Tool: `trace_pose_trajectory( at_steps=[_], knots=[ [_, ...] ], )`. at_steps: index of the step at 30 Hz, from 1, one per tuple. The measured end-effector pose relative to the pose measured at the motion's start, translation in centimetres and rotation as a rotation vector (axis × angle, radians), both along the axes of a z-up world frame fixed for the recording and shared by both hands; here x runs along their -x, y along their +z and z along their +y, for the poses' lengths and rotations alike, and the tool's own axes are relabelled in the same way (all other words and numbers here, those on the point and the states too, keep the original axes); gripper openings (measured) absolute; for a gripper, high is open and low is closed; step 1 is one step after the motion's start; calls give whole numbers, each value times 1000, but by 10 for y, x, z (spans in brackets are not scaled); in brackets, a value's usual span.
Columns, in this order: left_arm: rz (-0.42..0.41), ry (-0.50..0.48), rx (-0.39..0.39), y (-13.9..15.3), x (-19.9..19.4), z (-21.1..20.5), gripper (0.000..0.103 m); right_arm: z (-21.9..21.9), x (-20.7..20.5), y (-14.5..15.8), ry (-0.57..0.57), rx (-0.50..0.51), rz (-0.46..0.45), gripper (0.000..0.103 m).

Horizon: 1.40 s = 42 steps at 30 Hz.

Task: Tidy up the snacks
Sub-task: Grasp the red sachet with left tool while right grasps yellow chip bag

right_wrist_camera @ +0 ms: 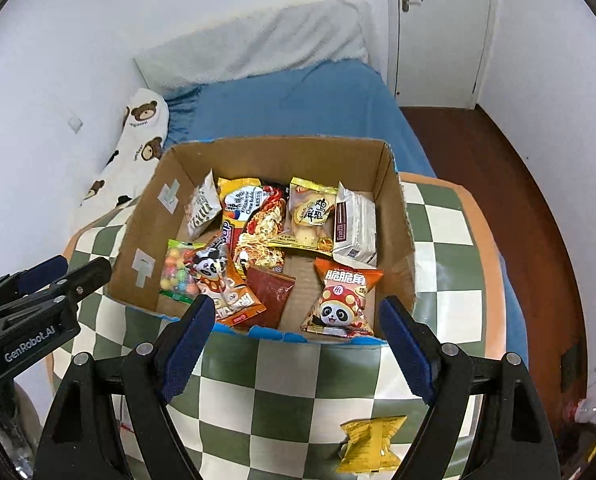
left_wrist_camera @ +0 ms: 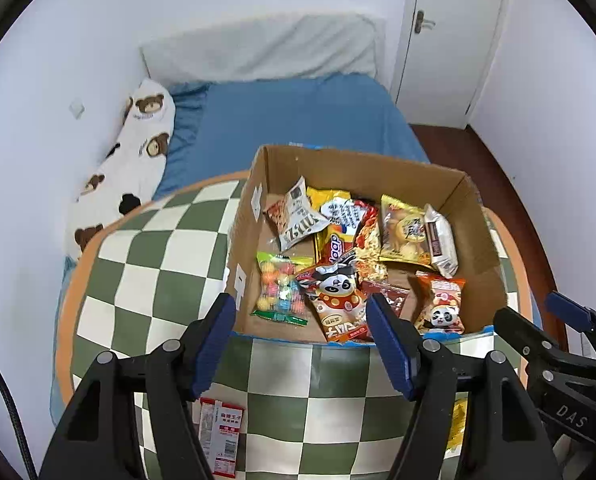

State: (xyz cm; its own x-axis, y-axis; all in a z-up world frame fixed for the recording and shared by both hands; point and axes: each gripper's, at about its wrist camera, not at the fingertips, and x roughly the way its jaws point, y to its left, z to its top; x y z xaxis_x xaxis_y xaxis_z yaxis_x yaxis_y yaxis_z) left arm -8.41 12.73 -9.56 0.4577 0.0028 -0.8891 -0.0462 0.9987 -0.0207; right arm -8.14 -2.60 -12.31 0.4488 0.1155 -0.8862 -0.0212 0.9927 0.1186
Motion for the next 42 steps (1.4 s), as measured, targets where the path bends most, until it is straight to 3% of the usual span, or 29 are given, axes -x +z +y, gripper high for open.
trace_pose_trajectory(
  at_steps=[6, 11, 14, 18, 20, 26, 30, 31, 32, 36, 37, 38, 42],
  knots=[
    [-17, 7, 51, 12, 35, 6, 66, -5, 30, 14, -19, -56, -17, 86],
    [30, 27, 62, -6, 76, 17, 66, -17, 69, -6, -58, -106, 52, 87],
    [113, 43, 59, -35, 101, 24, 66, -30, 92, -38, -97, -114, 144, 87],
    [289, 85, 62, -95, 135, 38, 66, -58, 119, -92, -177, -139, 296, 87],
    [361, 105, 63, -120, 151, 42, 66, -65, 124, -114, -190, -92, 345, 87],
    [620, 128, 98, -198, 196, 47, 66, -75, 102, -174, -152, 48, 464, 87],
    [701, 135, 139, -220, 216, 47, 66, -73, 93, -211, -113, 32, 573, 84],
    [721, 134, 149, -225, 219, 46, 66, -72, 93, -214, -105, 17, 577, 63],
    [741, 135, 158, -231, 221, 45, 66, -68, 94, -214, -86, 35, 563, 53],
    [810, 145, 208, -258, 230, 37, 66, -52, 103, -199, -29, 29, 502, 49],
    [813, 142, 220, -262, 232, 34, 60, -48, 107, -195, -19, 21, 494, 49],
    [816, 138, 225, -265, 234, 32, 48, -43, 112, -190, -1, 9, 481, 49],
    [794, 136, 216, -263, 236, 17, 48, -24, 133, -180, 51, -40, 464, 49]
  ],
)
